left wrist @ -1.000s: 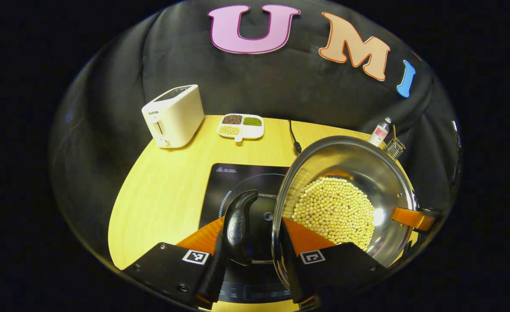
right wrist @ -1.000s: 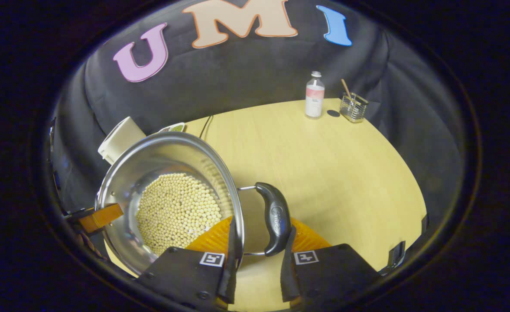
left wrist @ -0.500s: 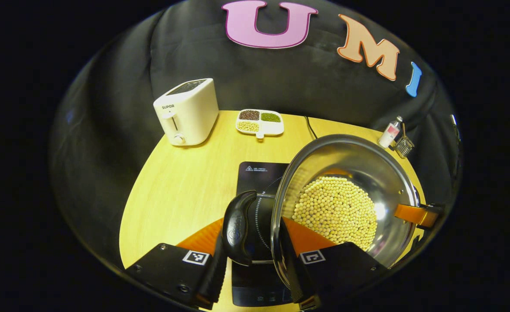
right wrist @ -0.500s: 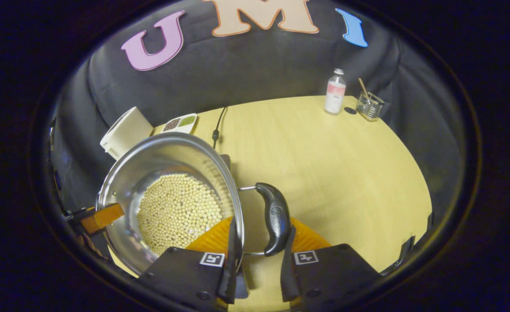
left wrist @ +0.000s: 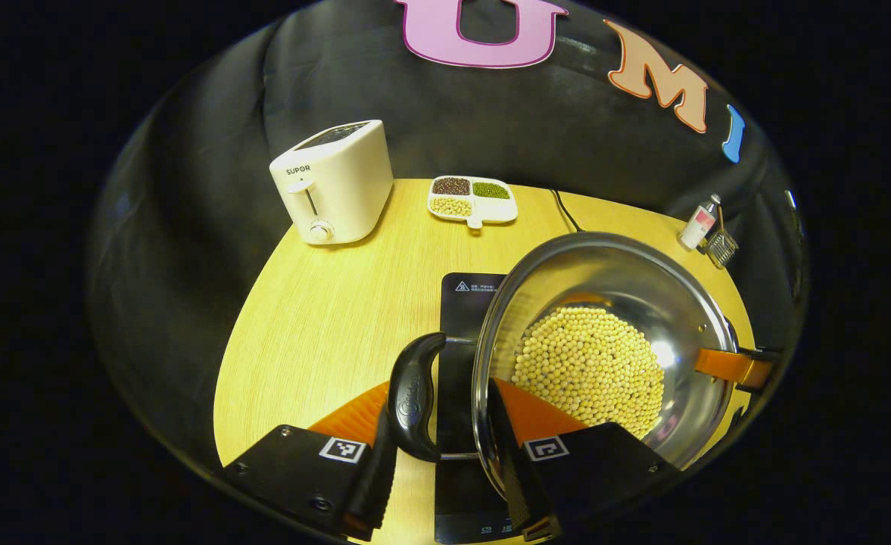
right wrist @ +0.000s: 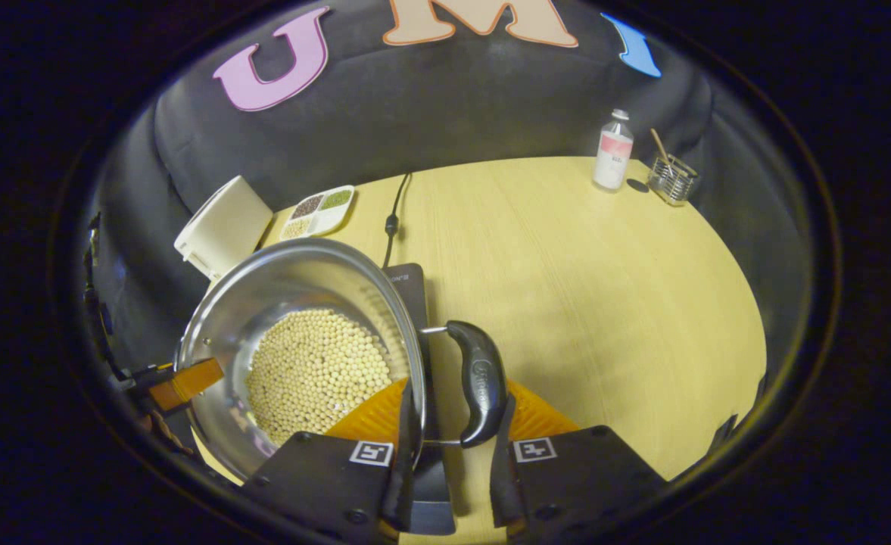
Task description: First push the handle of the pot to place it horizontally, then grasp the pot with both hands and set it on the induction cooktop.
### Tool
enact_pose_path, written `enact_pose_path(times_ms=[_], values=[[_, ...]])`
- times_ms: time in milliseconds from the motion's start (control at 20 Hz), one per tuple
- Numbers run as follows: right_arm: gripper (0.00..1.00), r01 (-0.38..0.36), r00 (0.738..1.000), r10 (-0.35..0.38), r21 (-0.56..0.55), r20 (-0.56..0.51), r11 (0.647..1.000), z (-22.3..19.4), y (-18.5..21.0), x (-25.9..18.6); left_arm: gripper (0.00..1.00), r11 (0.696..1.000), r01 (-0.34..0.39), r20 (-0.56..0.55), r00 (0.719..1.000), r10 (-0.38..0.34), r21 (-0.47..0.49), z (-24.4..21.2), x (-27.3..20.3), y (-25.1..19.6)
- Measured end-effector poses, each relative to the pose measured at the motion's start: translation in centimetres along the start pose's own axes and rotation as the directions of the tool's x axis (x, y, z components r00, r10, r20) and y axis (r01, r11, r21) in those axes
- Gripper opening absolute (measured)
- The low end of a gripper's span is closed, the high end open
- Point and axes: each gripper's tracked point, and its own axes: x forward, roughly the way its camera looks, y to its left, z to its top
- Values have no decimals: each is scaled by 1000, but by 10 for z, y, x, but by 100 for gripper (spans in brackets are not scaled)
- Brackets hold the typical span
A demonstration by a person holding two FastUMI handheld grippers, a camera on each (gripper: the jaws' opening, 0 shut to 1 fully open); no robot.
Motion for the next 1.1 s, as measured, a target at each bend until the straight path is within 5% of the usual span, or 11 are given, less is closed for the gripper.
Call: enact_pose_path(times_ms=[300,350,400,550,600,700,850,1050,1100], values=[[36,-7,1000,7,1,-6,1000,-1,3,1,63,1000,18,16,1000,-18,22,3,4,1],[43,-8,1000,8,0,-7,1000,-2,2,1,64,999,17,18,1000,-17,28,4,4,1],[36,-15,1000,15,-3,-6,1000,-2,1,2,65,999,13,15,1000,-13,33,4,5,3],[55,-48,999,48,0,-11,999,-8,9,-5,72,998,-41,39,998,39,58,11,-1,12],[53,-56,998,56,-3,-5,998,-1,2,-9,75,996,-55,96,994,48,66,24,-3,15],[73,-43,999,43,-11,18,999,6,-1,-19,79,994,-71,199,978,52,88,50,-12,16],[96,-25,998,24,15,54,1000,14,-11,-31,81,991,-53,187,982,30,122,45,-21,8],[100,-12,995,5,68,97,998,22,-34,-48,83,998,-38,241,970,27,40,45,-41,6],[94,-3,994,-4,70,110,998,23,-42,-55,83,999,-19,264,965,11,27,47,-48,2]])
